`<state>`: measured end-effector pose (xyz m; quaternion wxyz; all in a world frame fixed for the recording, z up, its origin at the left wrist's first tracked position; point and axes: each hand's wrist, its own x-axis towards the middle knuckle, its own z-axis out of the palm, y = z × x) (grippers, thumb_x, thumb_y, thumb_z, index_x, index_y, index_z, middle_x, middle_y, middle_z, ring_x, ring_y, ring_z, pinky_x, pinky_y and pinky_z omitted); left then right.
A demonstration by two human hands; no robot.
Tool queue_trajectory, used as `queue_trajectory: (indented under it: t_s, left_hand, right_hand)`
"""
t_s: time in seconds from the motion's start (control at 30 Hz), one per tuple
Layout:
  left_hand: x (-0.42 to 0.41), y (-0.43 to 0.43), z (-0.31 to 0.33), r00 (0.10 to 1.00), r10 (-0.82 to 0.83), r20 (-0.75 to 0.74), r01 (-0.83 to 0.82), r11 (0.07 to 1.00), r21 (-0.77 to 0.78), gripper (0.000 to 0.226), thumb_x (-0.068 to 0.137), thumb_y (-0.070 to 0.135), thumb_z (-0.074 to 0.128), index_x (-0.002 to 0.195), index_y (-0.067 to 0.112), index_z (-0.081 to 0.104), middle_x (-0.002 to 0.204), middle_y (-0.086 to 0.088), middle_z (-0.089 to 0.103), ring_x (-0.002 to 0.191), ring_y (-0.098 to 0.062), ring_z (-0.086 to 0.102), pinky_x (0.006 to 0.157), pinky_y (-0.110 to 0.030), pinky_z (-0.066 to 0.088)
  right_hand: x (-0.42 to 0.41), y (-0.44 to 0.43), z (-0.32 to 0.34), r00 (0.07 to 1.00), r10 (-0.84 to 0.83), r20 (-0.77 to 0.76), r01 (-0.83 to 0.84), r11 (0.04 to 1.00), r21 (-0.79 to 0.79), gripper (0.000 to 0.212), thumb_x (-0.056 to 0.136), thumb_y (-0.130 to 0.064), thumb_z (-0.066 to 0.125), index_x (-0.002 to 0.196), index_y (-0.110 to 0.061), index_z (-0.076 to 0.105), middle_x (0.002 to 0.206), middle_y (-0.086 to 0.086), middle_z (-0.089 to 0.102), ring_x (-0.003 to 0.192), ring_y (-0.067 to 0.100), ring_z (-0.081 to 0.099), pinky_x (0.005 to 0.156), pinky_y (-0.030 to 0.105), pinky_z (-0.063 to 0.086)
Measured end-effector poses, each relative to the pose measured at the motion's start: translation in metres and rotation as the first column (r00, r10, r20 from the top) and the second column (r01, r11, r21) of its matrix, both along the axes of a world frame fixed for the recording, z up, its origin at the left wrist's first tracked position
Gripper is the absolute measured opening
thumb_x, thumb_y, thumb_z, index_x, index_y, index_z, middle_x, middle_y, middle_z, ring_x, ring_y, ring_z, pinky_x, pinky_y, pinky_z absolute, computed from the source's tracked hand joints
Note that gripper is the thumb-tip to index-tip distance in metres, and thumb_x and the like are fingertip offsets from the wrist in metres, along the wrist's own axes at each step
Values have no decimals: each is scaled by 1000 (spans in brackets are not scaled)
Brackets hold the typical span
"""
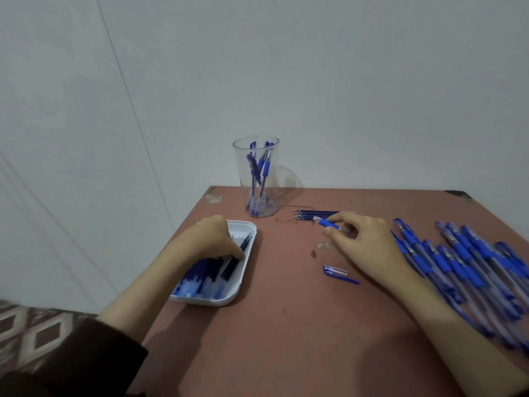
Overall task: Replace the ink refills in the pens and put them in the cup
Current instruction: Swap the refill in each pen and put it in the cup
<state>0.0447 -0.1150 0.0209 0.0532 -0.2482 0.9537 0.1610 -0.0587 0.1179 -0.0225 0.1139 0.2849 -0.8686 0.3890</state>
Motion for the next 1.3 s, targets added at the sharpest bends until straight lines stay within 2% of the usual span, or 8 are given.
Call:
queue_trajectory:
  t_s: [0.17, 0.27, 0.33, 0.4, 0.53, 0.63, 0.87, 1.3]
  left_hand:
    - [8, -7, 9, 999, 3, -51, 2, 994, 112, 22, 83, 27, 71, 81, 5, 74, 67, -4, 66, 58, -11, 57, 50, -17, 43]
    - [10, -1, 21, 929, 28, -370, 98, 944, 316, 18, 88, 22, 65, 82, 6, 69, 75, -7, 70, 65, -15, 61, 54, -18, 47]
    - [5, 15, 26, 777, 189, -600, 244, 789, 564, 15, 91, 16, 60, 85, 3, 65, 74, -8, 71, 63, -16, 64, 56, -18, 52]
    - [-6, 35, 21, 632, 378, -677, 383, 608, 696, 9, 95, 10, 54, 91, 3, 59, 75, -10, 71, 63, -18, 68, 59, -22, 56]
    - [-32, 69, -6, 486, 597, -638, 491, 418, 765, 8, 98, 4, 45, 96, 9, 51, 84, -14, 69, 70, -19, 71, 65, -25, 58]
    - [-40, 81, -15, 430, 702, -567, 542, 301, 784, 7, 98, 2, 43, 105, 3, 47, 84, -14, 67, 68, -16, 71, 60, -20, 56]
    - [-42, 86, -18, 422, 698, -579, 565, 297, 770, 9, 98, 3, 44, 107, 3, 46, 86, -13, 68, 74, -18, 72, 69, -24, 59]
    - [-44, 81, -22, 435, 701, -566, 551, 290, 782, 6, 99, 3, 44, 105, 4, 44, 83, -14, 69, 73, -19, 72, 69, -24, 59]
  right_hand:
    - [1, -1, 0, 1000, 5, -4, -5, 1000, 17, 8, 85, -26, 66, 92, -29, 70, 62, -5, 59, 62, 5, 53, 57, 19, 34]
    - [3, -2, 1, 1000, 17, -3, -17, 1000, 15, 9, 85, -27, 65, 92, -30, 70, 63, -5, 60, 63, 5, 54, 55, 16, 36]
    - [4, -2, 1, 1000, 25, -1, -25, 1000, 13, 10, 85, -27, 65, 93, -31, 70, 63, -7, 60, 65, 3, 55, 55, 14, 35]
    - [5, -1, 2, 1000, 13, -6, -13, 1000, 11, 10, 85, -26, 65, 93, -31, 70, 63, -9, 60, 66, 2, 55, 58, 15, 36]
    - [4, 0, 7, 999, -17, -31, 18, 1000, 6, 11, 85, -23, 64, 91, -29, 70, 62, -12, 57, 67, 9, 55, 67, 30, 45]
    - [3, 1, 10, 998, -20, -54, 21, 1000, 21, 11, 85, -25, 62, 91, -30, 70, 63, -13, 58, 67, 7, 54, 66, 30, 44]
    - [3, 3, 13, 997, 6, -72, -4, 1000, 24, 12, 87, -26, 62, 95, -30, 71, 66, -14, 57, 67, 2, 53, 60, 21, 39]
    - [1, 4, 12, 996, -23, -85, 22, 1000, -3, 14, 85, -20, 64, 94, -27, 72, 68, -11, 61, 66, 4, 54, 64, 26, 44]
